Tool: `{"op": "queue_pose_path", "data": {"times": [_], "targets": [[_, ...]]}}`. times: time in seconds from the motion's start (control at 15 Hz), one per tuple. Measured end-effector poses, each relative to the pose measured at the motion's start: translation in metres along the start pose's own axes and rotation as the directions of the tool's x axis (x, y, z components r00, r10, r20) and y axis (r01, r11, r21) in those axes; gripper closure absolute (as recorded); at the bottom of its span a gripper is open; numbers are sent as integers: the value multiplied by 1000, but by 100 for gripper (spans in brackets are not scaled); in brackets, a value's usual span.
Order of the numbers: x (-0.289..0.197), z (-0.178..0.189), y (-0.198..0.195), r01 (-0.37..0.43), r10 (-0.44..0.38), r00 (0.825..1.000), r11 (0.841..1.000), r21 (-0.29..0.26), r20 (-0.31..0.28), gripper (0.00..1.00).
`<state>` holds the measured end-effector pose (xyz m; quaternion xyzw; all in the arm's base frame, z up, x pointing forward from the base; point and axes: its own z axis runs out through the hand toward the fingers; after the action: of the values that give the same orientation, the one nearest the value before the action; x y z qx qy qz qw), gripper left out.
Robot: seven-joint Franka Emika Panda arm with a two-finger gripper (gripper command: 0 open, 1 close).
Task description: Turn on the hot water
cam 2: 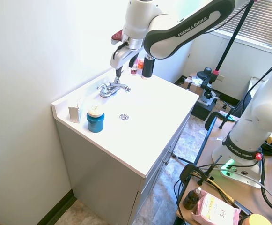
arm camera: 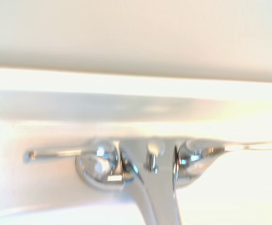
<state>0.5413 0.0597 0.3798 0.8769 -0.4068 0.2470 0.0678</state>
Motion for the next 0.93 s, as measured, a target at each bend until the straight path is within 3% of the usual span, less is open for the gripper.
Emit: {"op": "queue_pose_path", "data": {"times": [0.4,0.93], "targets": [[-20,38,-45,-2,3,996,1000,6,-87,0],[-40,67,-73,14,-14,996,1000,-6,-84,0]]}}
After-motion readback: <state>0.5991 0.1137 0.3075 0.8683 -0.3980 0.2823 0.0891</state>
